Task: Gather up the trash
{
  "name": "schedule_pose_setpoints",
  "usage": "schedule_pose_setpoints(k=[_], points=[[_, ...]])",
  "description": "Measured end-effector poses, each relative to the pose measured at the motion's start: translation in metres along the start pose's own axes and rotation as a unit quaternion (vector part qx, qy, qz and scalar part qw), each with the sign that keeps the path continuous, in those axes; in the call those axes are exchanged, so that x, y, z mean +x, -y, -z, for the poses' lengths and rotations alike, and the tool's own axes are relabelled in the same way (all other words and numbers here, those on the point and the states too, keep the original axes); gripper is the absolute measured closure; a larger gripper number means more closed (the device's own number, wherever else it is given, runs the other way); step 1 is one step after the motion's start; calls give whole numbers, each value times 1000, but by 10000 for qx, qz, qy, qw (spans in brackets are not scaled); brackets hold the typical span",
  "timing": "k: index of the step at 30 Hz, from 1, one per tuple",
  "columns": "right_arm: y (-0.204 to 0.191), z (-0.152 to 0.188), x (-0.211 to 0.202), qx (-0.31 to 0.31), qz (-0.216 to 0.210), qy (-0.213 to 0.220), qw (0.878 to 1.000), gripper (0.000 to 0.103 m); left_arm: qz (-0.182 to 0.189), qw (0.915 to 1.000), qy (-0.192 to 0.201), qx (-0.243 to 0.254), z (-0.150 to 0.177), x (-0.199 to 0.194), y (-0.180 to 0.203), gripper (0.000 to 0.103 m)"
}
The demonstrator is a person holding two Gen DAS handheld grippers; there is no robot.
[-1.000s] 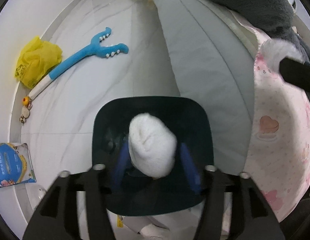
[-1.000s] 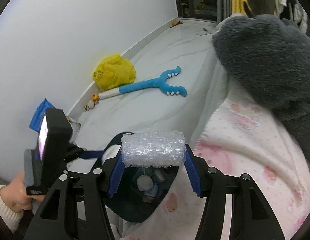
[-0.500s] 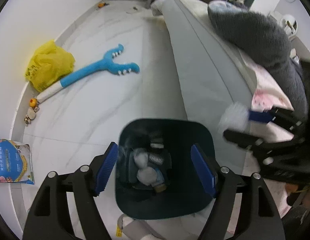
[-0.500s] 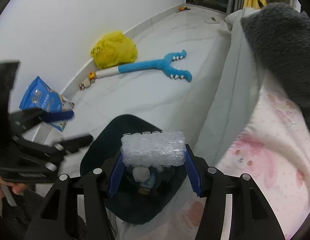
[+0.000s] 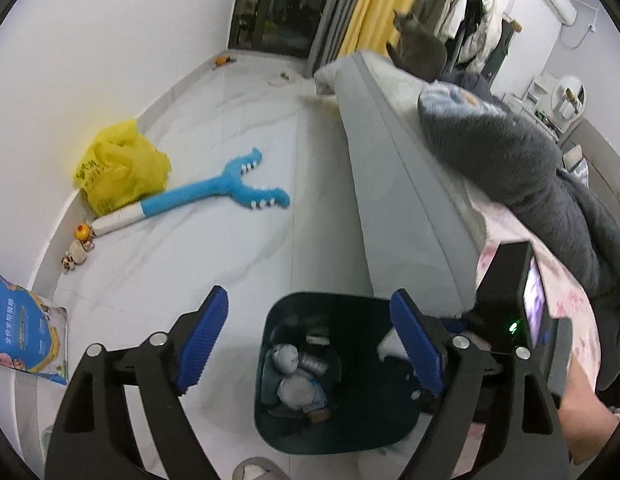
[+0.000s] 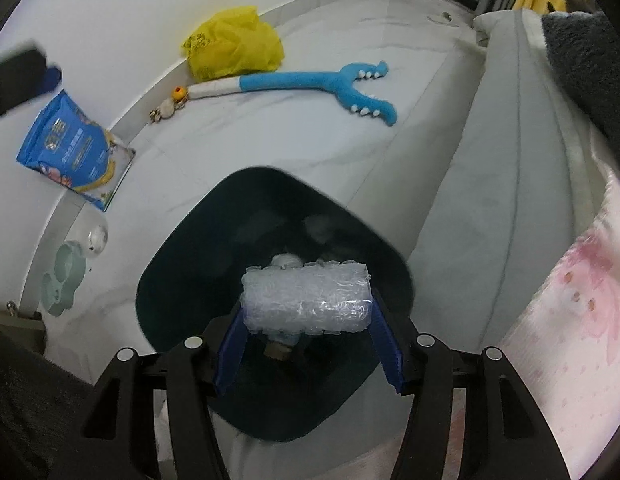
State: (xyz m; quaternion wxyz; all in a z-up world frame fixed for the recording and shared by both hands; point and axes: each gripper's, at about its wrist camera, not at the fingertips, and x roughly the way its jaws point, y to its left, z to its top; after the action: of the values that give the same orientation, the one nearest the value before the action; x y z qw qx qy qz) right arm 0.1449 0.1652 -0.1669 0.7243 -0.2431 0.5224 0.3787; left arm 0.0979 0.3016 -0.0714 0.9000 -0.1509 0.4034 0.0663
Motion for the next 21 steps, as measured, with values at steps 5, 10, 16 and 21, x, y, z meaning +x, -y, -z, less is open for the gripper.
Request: schedule_pose_setpoints(k=[5,10,16,21], points=[[-7,10,-9,-103,77,-14,9999,29,15,9993,383,-51,-2,-23,0,14],[-10,19,-32,-32,73,247,9997,28,114,9971,740,-143,-6,-43,4,9],[-4,44,-80,180,275,894,9955,18,3,9948,1003,189,0,-56,32,6],[12,74,-135,508,542,1589,9845,13,1,9932,1073,453,12,-64,57,6]])
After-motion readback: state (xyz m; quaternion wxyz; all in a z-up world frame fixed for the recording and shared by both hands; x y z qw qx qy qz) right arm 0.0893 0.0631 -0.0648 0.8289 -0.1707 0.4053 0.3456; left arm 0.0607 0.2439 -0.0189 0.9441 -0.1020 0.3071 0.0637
